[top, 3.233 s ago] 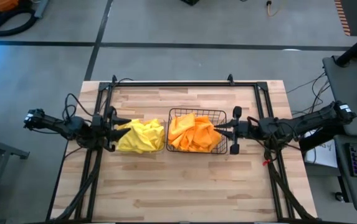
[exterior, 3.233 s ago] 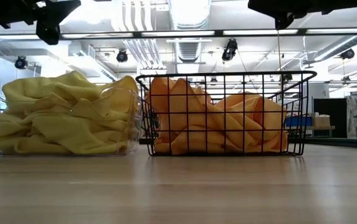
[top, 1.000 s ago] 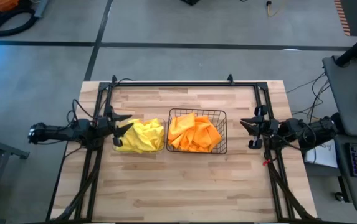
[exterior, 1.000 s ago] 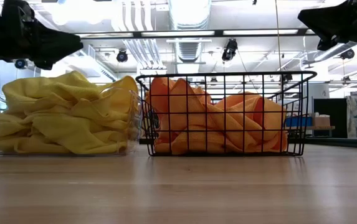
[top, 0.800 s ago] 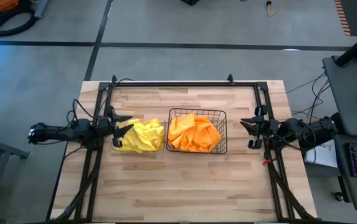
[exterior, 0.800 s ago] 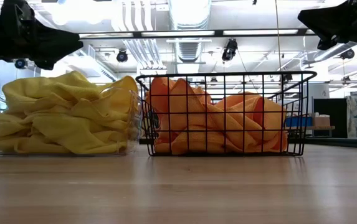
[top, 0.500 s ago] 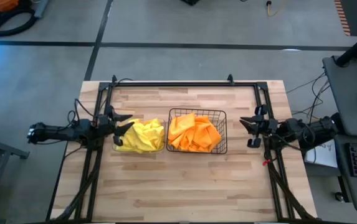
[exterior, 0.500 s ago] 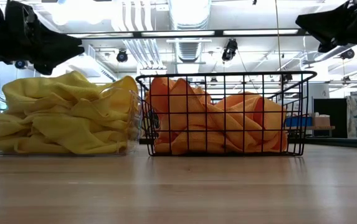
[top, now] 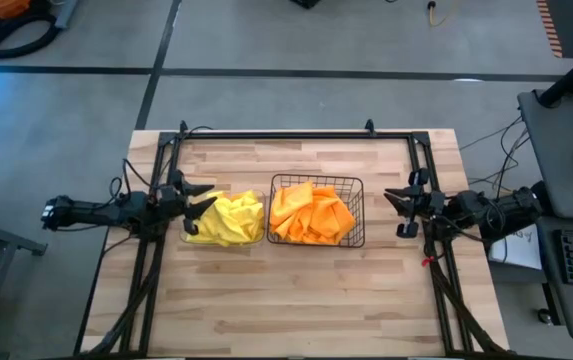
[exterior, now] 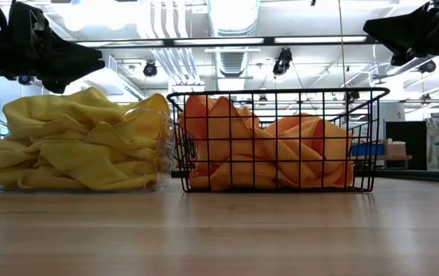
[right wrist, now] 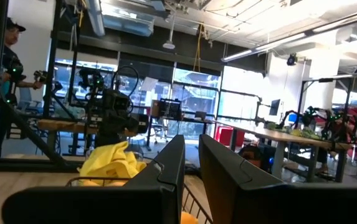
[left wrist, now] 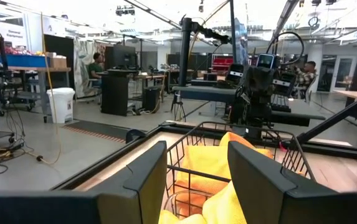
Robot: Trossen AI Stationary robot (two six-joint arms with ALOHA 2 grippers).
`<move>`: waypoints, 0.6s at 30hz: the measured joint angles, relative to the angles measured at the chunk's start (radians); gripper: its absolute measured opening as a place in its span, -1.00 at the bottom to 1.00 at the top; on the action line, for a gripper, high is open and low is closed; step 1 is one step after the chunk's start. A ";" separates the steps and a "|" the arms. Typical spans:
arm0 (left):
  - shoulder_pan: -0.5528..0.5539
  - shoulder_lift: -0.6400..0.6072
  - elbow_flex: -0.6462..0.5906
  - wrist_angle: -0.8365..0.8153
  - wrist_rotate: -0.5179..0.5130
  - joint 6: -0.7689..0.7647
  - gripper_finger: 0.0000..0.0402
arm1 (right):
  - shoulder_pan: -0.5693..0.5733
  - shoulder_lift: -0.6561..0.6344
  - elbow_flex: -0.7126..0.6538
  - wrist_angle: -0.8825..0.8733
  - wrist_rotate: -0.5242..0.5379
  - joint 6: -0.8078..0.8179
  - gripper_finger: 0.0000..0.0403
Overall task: Sort microfiber towel by color & place in baskets
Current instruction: Return to Home Position
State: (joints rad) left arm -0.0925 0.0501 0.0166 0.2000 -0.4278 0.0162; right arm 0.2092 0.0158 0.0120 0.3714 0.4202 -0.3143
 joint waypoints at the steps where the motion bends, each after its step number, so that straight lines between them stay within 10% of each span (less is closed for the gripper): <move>1: 0.000 0.002 0.001 0.000 0.000 0.000 -0.23 | 0.000 0.000 0.000 0.000 0.000 0.000 -0.79; 18: 0.000 0.032 0.002 0.000 0.000 0.000 -0.23 | 0.000 0.000 0.000 0.000 0.000 0.000 -0.79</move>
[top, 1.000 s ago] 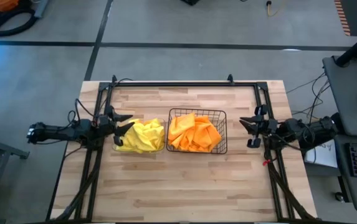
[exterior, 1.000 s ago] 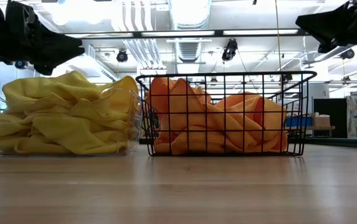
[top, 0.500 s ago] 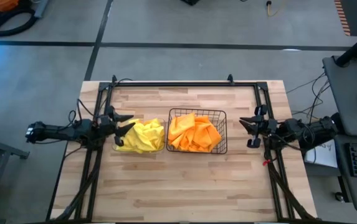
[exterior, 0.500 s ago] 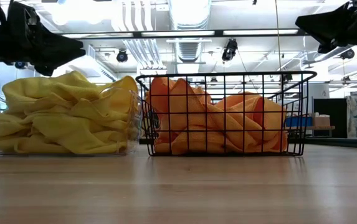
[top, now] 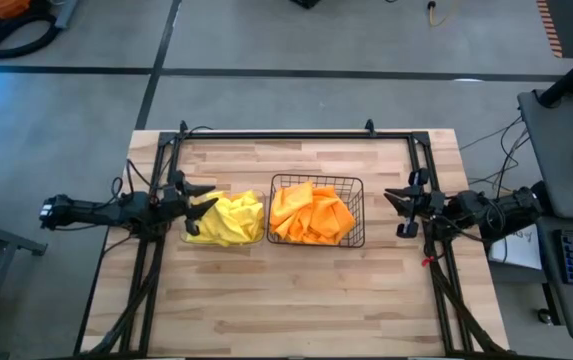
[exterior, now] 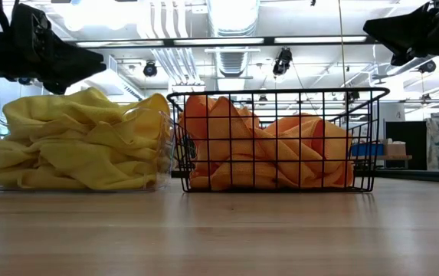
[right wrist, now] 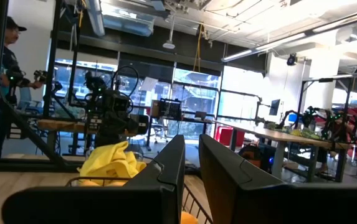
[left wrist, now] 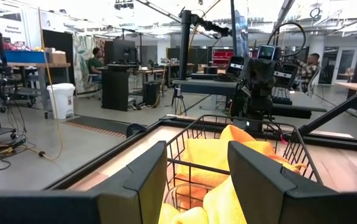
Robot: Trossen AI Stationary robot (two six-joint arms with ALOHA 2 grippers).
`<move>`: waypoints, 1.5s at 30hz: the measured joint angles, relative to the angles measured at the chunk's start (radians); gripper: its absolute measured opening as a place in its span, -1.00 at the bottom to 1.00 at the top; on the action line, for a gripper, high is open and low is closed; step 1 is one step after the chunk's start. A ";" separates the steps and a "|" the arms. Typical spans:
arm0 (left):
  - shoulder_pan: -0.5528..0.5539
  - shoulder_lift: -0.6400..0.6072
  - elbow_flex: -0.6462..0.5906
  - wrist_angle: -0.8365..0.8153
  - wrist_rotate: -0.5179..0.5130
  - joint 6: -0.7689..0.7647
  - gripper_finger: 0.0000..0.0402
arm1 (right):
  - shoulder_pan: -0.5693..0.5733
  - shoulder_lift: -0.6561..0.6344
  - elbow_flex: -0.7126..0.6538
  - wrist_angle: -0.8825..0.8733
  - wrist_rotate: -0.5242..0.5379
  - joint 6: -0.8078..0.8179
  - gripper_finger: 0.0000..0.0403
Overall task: Sort microfiber towel by color & place in baskets
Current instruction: Return to Home Position
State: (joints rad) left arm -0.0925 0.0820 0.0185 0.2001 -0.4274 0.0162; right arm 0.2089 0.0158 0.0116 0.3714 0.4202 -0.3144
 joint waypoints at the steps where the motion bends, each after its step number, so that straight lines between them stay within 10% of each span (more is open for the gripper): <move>1: 0.000 0.002 0.000 0.000 0.000 0.000 -0.23 | 0.000 0.000 0.000 0.000 0.000 0.000 -0.79; 45: 0.000 0.028 0.001 0.000 0.000 0.000 -0.23 | 0.000 0.000 0.000 0.000 0.000 0.000 -0.79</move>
